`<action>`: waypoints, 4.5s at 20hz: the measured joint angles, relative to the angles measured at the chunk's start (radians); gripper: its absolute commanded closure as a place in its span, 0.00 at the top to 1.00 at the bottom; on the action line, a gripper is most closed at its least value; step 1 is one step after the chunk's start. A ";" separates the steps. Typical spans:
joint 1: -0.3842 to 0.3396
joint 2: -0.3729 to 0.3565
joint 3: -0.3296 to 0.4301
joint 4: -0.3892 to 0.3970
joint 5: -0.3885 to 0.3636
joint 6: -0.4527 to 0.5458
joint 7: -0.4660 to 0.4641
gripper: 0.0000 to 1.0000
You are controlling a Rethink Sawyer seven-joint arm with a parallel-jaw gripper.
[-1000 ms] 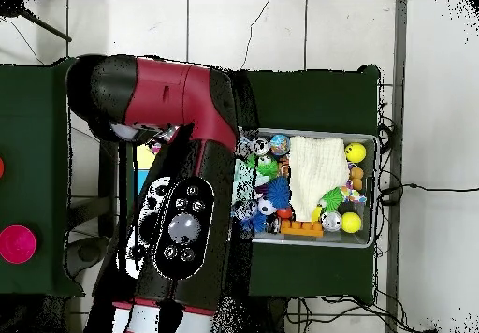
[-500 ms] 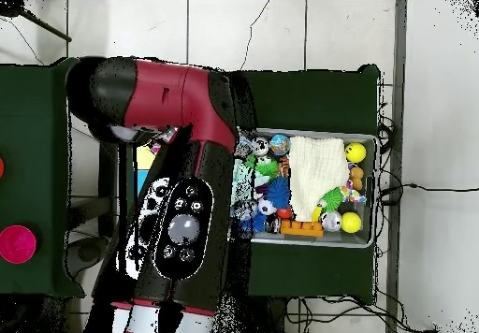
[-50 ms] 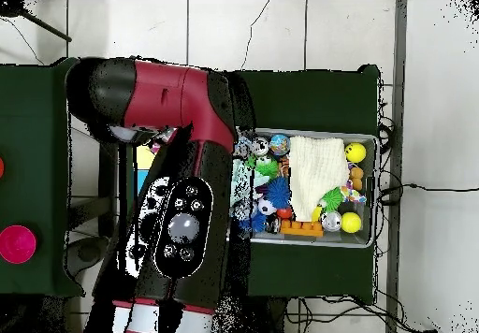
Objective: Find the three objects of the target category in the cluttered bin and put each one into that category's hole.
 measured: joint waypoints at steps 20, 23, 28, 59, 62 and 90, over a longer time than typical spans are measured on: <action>-0.038 0.046 0.049 0.000 -0.031 -0.145 0.000 0.00; -0.039 0.069 0.049 0.000 -0.032 -0.151 0.000 0.00; -0.039 0.126 0.051 -0.001 -0.034 -0.152 0.000 0.00; 0.033 0.157 0.062 0.052 0.029 -0.262 0.112 0.00; 0.010 0.162 0.089 0.088 0.027 -0.320 0.112 0.00; -0.001 0.150 0.119 0.115 0.008 -0.343 0.112 0.00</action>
